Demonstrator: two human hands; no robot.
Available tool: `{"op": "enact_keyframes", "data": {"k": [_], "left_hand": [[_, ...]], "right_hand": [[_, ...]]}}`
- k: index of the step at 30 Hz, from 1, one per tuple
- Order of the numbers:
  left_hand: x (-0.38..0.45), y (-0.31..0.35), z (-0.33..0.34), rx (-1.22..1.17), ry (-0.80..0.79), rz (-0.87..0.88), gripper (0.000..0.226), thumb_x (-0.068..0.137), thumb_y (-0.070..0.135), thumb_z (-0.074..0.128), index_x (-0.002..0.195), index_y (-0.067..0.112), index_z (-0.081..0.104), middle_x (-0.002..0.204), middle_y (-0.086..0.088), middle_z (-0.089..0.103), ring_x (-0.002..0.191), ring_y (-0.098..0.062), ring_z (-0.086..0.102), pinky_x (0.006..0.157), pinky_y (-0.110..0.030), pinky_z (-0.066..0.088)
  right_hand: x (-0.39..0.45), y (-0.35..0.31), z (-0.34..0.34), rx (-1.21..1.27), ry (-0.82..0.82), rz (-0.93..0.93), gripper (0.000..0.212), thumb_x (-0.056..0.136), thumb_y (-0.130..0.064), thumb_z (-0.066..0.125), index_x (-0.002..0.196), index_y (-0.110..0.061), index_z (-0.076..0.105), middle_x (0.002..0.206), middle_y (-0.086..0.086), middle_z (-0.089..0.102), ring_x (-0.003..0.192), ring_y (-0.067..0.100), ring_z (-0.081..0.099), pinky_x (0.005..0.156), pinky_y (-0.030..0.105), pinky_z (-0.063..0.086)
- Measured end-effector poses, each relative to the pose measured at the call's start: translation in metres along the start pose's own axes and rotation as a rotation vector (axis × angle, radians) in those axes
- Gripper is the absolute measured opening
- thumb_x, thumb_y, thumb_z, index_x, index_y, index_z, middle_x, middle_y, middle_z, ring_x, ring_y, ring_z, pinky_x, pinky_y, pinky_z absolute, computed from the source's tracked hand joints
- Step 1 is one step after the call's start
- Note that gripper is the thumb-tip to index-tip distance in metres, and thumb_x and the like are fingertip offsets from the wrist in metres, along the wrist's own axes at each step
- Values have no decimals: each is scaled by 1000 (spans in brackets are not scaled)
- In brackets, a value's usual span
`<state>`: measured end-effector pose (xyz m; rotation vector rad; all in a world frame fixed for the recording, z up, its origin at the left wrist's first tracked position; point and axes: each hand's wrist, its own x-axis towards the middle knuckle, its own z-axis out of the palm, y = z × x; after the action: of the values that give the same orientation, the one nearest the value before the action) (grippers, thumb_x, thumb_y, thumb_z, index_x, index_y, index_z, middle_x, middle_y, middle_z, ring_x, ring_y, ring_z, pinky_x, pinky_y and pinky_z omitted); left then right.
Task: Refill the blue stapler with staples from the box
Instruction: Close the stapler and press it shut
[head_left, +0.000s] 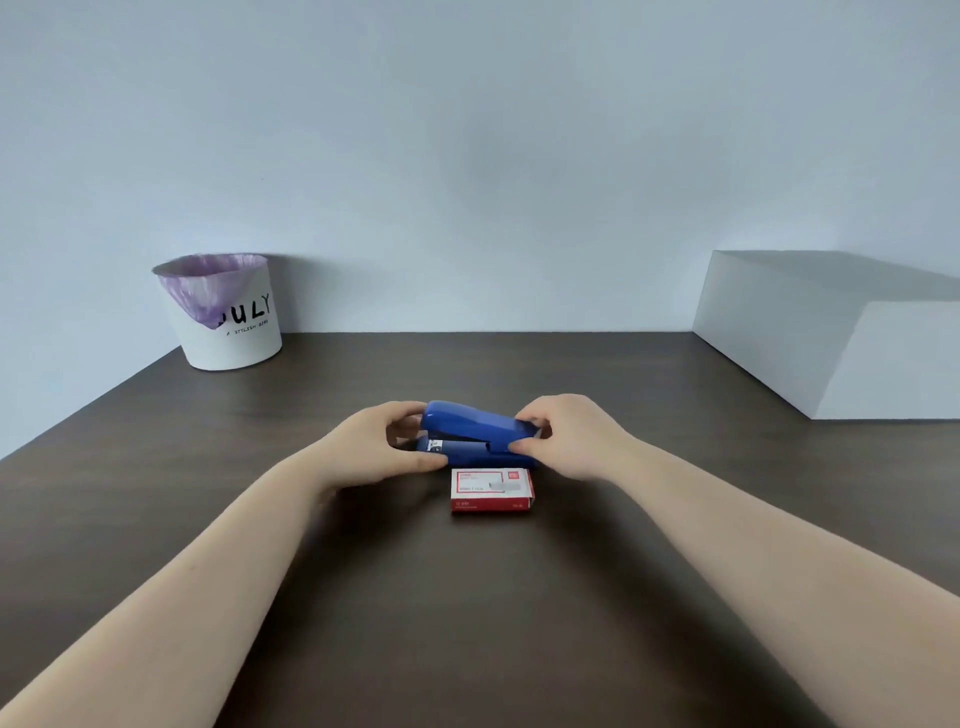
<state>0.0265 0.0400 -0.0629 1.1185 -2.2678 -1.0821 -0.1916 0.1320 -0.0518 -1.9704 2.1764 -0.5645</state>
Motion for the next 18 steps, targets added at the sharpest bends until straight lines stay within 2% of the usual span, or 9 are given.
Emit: {"op": "enact_keyframes", "data": {"k": [2,3,6,8,11,14,18], "left_hand": [[1,4,-4,-49,-15,-62,74,71,25,78,135,26,41,125,5,56,117,-11,55,106,-34,41],[3,8,-4,-43,42,-71,71,73,24,76,134,24,42,123,4,58,115,-12,55,103,-33,42],[13,27,6,27,366,-50,35,81,23,66,115,18,60,104,1,66,101,-16,60,85,-29,46],[22,44,18,86,502,-39,19,84,25,61,99,15,65,95,-1,67,93,-19,61,79,-31,47],[38,70,40,157,492,1,18,86,29,56,88,13,64,84,0,65,84,-22,60,71,-31,44],[58,92,66,191,430,20,19,86,30,54,83,12,61,78,0,63,77,-22,58,65,-31,43],[86,105,100,269,350,27,17,86,29,53,82,13,59,84,-2,64,79,-22,57,68,-31,45]], "right_hand": [[-2,4,-1,8,28,27,30,83,-36,65,106,-16,67,97,3,69,88,22,61,78,35,50],[-4,7,-2,15,48,44,31,82,-36,65,106,-16,67,96,3,69,88,22,61,78,35,50],[-9,21,-4,59,104,116,31,80,-37,66,102,-16,68,94,2,68,87,22,61,78,36,52],[-11,33,-7,85,141,166,29,79,-36,67,98,-15,68,94,2,68,89,22,61,80,37,52],[-13,56,-14,104,199,236,27,78,-35,67,96,-14,67,95,2,67,91,22,61,79,35,51],[-14,84,-19,127,268,312,24,79,-35,66,92,-16,65,90,-1,64,88,21,59,72,31,47],[-11,122,-28,124,364,408,21,80,-31,64,91,-13,63,89,3,65,78,20,56,63,29,43]]}}
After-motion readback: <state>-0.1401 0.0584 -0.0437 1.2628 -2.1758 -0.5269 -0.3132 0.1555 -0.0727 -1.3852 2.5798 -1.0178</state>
